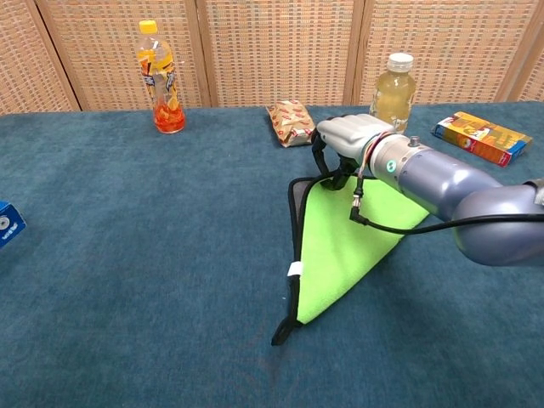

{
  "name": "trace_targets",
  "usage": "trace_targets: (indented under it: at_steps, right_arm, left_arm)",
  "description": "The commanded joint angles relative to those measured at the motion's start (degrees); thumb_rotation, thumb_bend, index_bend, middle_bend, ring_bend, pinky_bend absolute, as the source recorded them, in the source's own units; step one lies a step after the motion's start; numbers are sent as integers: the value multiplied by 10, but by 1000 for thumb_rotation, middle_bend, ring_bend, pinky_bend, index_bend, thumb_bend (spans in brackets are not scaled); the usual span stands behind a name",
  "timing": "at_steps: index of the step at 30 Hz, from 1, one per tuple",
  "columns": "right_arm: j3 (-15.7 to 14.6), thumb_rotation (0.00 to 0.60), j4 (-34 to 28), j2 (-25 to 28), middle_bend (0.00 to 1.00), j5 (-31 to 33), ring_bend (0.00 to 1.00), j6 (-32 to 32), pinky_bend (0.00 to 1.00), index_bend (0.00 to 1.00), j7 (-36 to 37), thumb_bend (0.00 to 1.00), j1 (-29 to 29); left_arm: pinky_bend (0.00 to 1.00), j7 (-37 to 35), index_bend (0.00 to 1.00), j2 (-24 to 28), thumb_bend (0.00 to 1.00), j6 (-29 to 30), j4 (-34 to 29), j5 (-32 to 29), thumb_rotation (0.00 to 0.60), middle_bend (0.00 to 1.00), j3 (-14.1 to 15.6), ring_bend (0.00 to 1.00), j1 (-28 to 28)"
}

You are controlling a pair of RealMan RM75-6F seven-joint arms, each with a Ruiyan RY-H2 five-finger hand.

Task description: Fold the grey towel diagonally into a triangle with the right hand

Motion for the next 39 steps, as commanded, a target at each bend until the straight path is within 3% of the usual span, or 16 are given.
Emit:
trace_targets:
  at_steps: [1, 18, 20, 22, 28, 34, 39]
  right_arm:
    - [1, 600, 1, -1, 176, 0, 0, 0, 0, 667, 1, 476, 2]
    - [1, 600, 13, -9, 153, 2, 0, -4, 0, 663, 2, 476, 9]
    - [0, 600, 12, -8, 99, 2, 0, -5, 0, 602, 2, 476, 9]
    - [-1, 600, 10, -6, 26, 3, 0, -6, 0, 458, 0, 465, 8]
    - [-5, 600, -8, 6, 0, 4, 0, -7, 0, 193, -9, 339, 2]
    - [-3, 600, -32, 20, 0, 5, 0, 5, 0, 66, -14, 245, -3]
    - [-2, 600, -55, 34, 0, 12, 0, 11, 0, 55, -31, 242, -7]
  left_arm:
    - [0, 0, 0, 0, 146, -1, 0, 0, 600, 0, 0, 0, 0]
    - [0, -4, 0, 1, 146, -1, 2, -1, 600, 0, 0, 0, 0]
    - [0, -4, 0, 1, 146, -1, 1, -1, 600, 0, 0, 0, 0]
    - [0, -3, 0, 0, 147, 0, 1, 0, 600, 0, 0, 0, 0]
    - [0, -5, 0, 1, 147, 2, -1, 4, 600, 0, 2, 0, 1]
    - [0, -4, 0, 1, 147, 6, -2, 7, 600, 0, 2, 0, 2]
    - [0, -3, 0, 1, 147, 9, -4, 10, 600, 0, 3, 0, 2]
